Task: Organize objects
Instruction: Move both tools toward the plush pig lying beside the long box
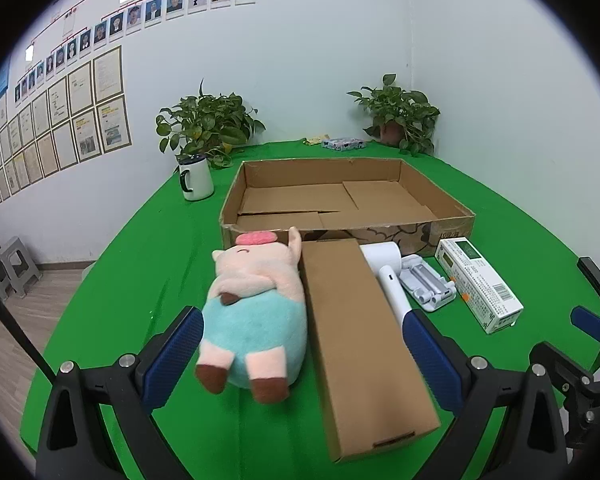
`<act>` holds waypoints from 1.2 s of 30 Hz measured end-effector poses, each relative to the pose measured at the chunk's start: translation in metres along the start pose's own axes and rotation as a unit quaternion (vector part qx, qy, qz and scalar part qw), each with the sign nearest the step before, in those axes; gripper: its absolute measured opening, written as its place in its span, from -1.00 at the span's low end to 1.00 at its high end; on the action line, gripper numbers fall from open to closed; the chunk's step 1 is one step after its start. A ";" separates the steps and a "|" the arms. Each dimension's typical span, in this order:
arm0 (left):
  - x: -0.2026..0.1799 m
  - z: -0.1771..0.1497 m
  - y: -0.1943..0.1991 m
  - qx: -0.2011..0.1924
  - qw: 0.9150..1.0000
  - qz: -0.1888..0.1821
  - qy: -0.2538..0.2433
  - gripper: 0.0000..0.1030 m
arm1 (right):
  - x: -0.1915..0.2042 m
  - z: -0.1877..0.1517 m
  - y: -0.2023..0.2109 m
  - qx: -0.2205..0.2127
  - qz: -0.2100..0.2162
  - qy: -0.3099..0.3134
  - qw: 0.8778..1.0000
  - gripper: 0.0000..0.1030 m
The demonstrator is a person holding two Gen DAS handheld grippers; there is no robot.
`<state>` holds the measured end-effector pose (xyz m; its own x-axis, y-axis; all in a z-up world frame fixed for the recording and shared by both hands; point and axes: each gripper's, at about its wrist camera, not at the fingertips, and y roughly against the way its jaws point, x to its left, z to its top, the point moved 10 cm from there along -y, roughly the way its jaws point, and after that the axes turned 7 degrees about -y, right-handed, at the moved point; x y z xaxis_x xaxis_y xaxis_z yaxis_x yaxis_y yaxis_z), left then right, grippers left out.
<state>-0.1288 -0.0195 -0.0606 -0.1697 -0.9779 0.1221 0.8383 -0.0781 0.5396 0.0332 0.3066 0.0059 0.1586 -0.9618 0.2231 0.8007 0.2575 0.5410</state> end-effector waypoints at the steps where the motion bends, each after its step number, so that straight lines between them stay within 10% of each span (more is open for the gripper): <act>1: -0.004 0.001 -0.001 0.000 1.000 0.003 0.000 0.94 | -0.008 0.000 -0.003 0.003 -0.008 0.001 1.000 0.99; 17: -0.020 -0.015 0.025 0.024 0.993 0.092 0.074 0.94 | -0.037 0.027 -0.048 0.026 0.057 0.054 0.997 0.99; 27: -0.013 -0.007 0.048 -0.014 0.995 0.053 0.083 0.94 | -0.015 0.013 -0.003 -0.002 0.043 0.061 0.997 0.97; 30: -0.010 -0.009 0.052 -0.021 0.996 0.044 0.076 0.92 | -0.017 0.007 0.012 -0.007 0.033 0.053 0.998 0.58; 32: -0.009 -0.012 0.055 -0.029 0.997 0.027 0.070 0.32 | -0.018 0.000 0.017 -0.004 0.018 0.045 0.999 -0.27; 34: -0.008 -0.014 0.058 -0.034 0.997 -0.002 0.076 -0.73 | -0.018 -0.005 0.020 -0.002 -0.003 0.033 0.999 -0.37; 36: -0.002 -0.016 0.061 -0.038 0.995 -0.015 0.087 -0.90 | -0.014 -0.010 0.024 0.002 0.000 0.026 1.000 -0.36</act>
<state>-0.0691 -0.0250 -0.0413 -0.1087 -0.9931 -0.0430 0.8724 -0.1161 0.4748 0.0553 0.3254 0.0078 0.1883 -0.9652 0.1813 0.7980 0.2580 0.5446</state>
